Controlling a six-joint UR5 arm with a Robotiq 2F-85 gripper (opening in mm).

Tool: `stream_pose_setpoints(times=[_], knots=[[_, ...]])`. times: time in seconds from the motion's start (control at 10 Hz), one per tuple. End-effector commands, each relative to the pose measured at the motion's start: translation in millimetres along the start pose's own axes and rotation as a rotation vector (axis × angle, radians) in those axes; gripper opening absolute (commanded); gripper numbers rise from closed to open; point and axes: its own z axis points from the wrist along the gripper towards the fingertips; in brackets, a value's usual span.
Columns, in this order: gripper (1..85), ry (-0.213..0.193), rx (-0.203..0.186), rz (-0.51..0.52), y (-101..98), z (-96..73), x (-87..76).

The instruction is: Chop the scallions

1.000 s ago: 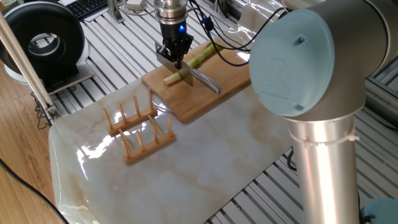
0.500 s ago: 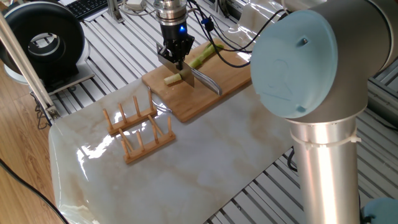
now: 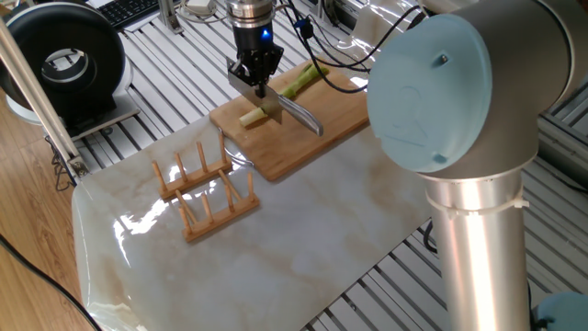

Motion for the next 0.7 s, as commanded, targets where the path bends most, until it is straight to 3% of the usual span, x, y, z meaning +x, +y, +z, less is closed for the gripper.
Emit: stream_pose_setpoints(times=[0.0,0.5,0.6], knots=[[1.0,-0.012,-0.017,0.009,5.0,7.1,-6.4],[1.0,-0.038,-0.013,0.007,-3.9,31.5,-14.9],[1.0,-0.020,-0.025,-0.001,-3.6,23.6,-8.2]])
